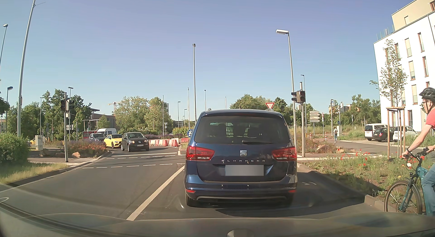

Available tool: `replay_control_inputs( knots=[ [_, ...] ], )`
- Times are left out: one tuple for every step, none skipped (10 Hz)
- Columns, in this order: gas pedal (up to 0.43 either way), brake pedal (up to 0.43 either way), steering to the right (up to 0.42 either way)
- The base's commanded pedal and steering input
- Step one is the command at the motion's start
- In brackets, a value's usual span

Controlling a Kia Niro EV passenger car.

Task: Follow the waypoints while adhering to traffic rules and regulations

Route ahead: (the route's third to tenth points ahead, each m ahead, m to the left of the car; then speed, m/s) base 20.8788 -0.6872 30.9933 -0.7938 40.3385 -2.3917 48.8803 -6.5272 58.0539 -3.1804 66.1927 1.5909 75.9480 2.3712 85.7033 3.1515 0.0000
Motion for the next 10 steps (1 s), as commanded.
replay_control_inputs(
  knots=[
    [0.000, 0.341, 0.012],
    [0.000, 0.329, 0.012],
    [0.000, 0.317, 0.012],
    [0.000, 0.274, 0.012],
    [0.000, 0.165, 0.012],
    [0.000, 0.006, 0.012],
    [0.000, 0.000, 0.012],
    [0.000, 0.000, 0.012],
    [0.000, 0.000, 0.012],
    [0.000, 0.000, 0.012]
  ],
)
